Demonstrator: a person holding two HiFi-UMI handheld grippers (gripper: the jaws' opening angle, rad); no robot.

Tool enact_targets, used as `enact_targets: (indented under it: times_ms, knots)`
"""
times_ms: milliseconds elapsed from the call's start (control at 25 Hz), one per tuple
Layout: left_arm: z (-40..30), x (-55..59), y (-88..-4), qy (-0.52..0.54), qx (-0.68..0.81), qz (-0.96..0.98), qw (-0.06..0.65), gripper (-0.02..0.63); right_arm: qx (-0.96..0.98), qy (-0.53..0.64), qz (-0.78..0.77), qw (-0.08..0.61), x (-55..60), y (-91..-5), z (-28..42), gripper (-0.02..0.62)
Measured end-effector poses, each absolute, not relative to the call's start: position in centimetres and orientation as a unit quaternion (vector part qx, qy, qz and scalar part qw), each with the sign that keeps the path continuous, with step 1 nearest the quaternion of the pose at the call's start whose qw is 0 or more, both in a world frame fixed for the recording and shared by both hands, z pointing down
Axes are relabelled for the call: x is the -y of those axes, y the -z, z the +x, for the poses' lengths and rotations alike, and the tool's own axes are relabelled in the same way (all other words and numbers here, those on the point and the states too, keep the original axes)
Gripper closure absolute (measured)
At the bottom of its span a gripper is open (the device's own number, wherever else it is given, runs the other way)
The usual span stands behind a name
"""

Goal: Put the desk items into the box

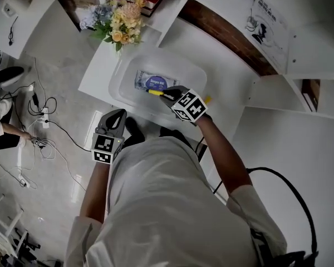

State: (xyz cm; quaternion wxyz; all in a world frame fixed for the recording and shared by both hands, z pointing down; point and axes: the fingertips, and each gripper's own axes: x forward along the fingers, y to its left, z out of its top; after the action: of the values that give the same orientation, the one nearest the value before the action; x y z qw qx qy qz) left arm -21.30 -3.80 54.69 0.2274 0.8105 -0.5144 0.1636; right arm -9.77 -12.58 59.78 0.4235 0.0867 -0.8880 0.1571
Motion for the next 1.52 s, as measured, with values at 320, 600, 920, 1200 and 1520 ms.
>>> enact_targets:
  times_ms: [320,600,920,1200,1520]
  knots:
    - [-23.0,3.6,-55.4,-0.17,0.517,0.805,0.237,0.603,0.869,-0.177,0.043,0.461,12.5,-65.3,-12.3,0.528]
    - [-24.7,3.6,-55.9,-0.174,0.522,0.798,0.246,0.603,0.853,-0.196,0.03,0.482,12.2,-69.8,-12.8,0.528]
    - [-25.9,3.2,-56.7,-0.179,0.52,0.795,0.257,0.603,0.83,-0.203,0.017,0.519,11.3,-72.1,-12.6,0.526]
    - [-26.3,3.8,-56.8,-0.174,0.519,0.796,0.258,0.603,0.827,-0.202,0.019,0.524,11.6,-72.2,-12.3,0.506]
    - [-26.1,4.2,-56.6,-0.171,0.512,0.803,0.253,0.603,0.85,-0.183,0.029,0.493,11.8,-69.5,-13.0,0.506]
